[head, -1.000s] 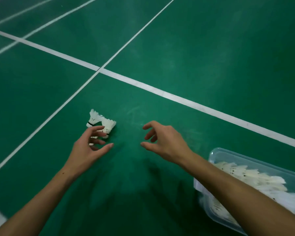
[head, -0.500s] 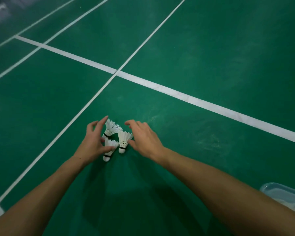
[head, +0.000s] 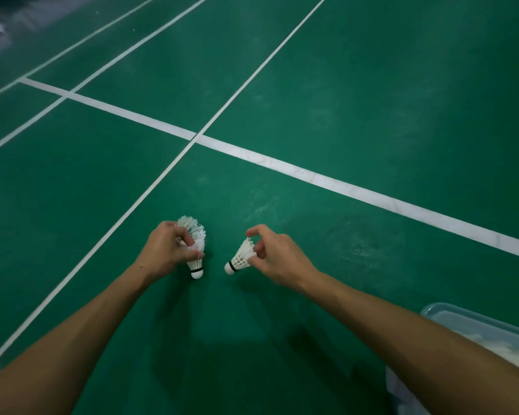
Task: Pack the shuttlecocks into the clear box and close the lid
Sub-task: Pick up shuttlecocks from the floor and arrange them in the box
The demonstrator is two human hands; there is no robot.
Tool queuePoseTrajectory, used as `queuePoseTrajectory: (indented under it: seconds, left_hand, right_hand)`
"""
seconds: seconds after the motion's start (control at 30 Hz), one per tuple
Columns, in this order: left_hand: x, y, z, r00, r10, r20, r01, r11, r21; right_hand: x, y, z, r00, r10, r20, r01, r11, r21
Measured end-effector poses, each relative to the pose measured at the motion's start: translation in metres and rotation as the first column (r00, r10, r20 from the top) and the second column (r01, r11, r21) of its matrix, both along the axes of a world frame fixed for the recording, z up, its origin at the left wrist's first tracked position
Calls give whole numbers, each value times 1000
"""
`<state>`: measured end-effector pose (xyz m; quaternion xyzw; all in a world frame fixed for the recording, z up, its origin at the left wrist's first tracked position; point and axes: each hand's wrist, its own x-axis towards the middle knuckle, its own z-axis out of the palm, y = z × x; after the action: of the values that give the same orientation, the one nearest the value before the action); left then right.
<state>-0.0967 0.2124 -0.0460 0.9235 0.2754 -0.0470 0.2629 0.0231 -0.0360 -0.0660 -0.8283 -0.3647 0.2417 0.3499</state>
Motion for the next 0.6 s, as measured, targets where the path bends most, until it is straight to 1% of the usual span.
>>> queuePoseTrajectory:
  seconds: [0.07, 0.17, 0.23, 0.33, 0.4, 0.47, 0.6]
  left_hand:
    - [-7, -24, 23, 996, -44, 80, 45, 999, -16]
    - [-17, -72, 60, 967, -117, 227, 140, 986, -89]
    - [-24, -111, 83, 938, -148, 314, 206, 966, -158]
    - [-35, -176, 111, 896, -184, 404, 302, 919, -252]
    - [-41, -222, 126, 875, -196, 442, 358, 877, -321]
    - [-46, -264, 133, 869, -207, 449, 397, 833, -385]
    - [-55, -322, 117, 848, -293, 441, 479, 781, -401]
  right_hand:
    - [-5, -24, 19, 999, -41, -1, 41, 998, 56]
    - [-16, -68, 56, 991, -130, -17, 131, 979, 159]
    - [-27, -105, 82, 981, -193, -22, 193, 958, 210]
    - [-51, -172, 118, 959, -283, -21, 278, 924, 264]
    - [-66, -221, 140, 942, -335, -21, 328, 902, 280]
    - [-77, -270, 151, 917, -396, -59, 395, 874, 281]
    - [-95, -349, 147, 826, -545, -140, 562, 785, 260]
